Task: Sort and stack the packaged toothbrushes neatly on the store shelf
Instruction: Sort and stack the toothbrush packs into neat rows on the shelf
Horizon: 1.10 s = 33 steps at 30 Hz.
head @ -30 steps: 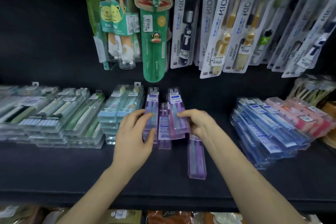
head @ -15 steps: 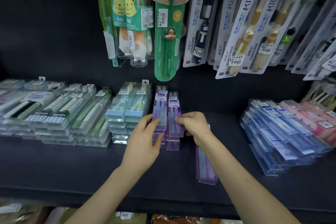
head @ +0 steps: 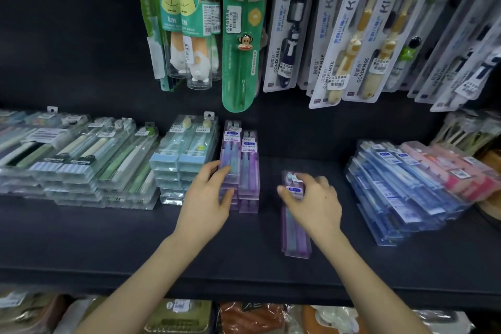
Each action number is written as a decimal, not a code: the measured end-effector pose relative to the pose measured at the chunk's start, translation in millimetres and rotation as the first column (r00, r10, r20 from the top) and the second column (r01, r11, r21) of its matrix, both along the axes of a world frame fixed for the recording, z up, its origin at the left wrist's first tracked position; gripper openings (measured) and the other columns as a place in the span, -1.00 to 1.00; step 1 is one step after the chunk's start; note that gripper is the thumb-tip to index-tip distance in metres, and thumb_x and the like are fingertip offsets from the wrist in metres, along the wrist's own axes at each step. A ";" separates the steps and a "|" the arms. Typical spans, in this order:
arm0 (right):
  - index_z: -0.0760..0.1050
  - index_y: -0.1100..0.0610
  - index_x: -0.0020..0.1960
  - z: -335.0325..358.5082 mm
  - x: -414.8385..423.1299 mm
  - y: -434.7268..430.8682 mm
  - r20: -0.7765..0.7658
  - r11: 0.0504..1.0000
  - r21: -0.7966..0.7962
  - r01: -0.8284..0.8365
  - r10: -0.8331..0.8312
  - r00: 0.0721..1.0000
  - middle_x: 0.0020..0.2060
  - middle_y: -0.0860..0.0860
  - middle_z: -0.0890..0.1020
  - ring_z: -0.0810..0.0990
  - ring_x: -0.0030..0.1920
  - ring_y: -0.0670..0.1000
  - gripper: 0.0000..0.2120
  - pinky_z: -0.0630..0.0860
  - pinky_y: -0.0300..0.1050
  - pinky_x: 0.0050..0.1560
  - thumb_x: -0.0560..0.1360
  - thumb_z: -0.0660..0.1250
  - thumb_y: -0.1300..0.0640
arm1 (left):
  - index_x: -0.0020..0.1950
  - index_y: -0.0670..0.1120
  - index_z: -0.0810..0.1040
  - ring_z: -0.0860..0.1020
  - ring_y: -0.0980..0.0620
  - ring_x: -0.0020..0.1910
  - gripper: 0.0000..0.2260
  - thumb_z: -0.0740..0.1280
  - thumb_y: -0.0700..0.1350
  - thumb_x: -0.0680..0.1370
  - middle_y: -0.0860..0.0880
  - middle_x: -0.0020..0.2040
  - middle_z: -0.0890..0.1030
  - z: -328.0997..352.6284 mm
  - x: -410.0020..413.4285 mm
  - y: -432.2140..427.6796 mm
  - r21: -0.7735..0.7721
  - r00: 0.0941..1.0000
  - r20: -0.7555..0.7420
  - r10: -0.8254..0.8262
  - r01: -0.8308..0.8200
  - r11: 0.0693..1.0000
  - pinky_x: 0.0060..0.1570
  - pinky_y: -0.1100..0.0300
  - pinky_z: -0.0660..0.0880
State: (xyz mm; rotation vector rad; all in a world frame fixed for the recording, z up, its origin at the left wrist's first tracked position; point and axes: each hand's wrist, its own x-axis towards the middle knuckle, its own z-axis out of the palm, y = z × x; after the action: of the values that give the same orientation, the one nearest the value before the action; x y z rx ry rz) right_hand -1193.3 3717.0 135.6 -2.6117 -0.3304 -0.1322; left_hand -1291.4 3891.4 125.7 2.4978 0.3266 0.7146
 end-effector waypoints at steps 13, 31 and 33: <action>0.44 -0.06 -0.06 3.1 -9.8 -23.9 -0.085 0.964 0.266 -0.011 0.034 0.996 -0.30 -0.21 0.54 0.54 -0.23 -0.06 -0.82 0.31 -0.33 -0.36 0.39 0.38 0.08 | 0.31 -0.18 0.51 0.47 -0.09 0.25 -0.64 0.38 -0.24 0.51 -0.10 0.28 0.48 4.0 -14.1 -0.3 0.006 0.997 0.073 0.025 -0.025 1.000 0.25 0.08 0.40; 0.32 0.17 -0.38 29.0 17.7 79.8 -0.187 0.942 0.325 -0.086 0.153 0.970 -0.46 0.08 0.35 0.27 -0.41 0.03 -0.70 0.23 -0.12 -0.39 0.53 0.11 0.23 | 0.37 -0.18 0.44 0.40 -0.08 0.35 -0.58 0.38 -0.14 0.53 -0.12 0.38 0.41 0.0 1.4 -1.7 -0.014 0.999 0.042 0.003 -0.002 1.000 0.28 0.16 0.33; 0.60 0.23 -0.10 29.1 15.6 70.7 -0.203 0.918 0.387 -0.086 0.176 0.963 -0.23 0.17 0.61 0.45 -0.23 0.05 -0.74 0.44 -0.06 -0.19 0.55 0.14 0.22 | 0.38 -0.18 0.44 0.39 -0.09 0.36 -0.56 0.39 -0.11 0.53 -0.13 0.38 0.41 -1.0 2.6 -3.0 -0.003 0.999 0.034 0.005 -0.005 1.000 0.31 0.12 0.34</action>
State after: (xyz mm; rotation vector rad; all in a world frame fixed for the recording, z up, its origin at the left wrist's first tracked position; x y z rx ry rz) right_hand -1177.7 3787.7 164.7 -2.1878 -0.3566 0.1470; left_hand -1288.8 3888.4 124.7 2.4802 0.3215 0.7580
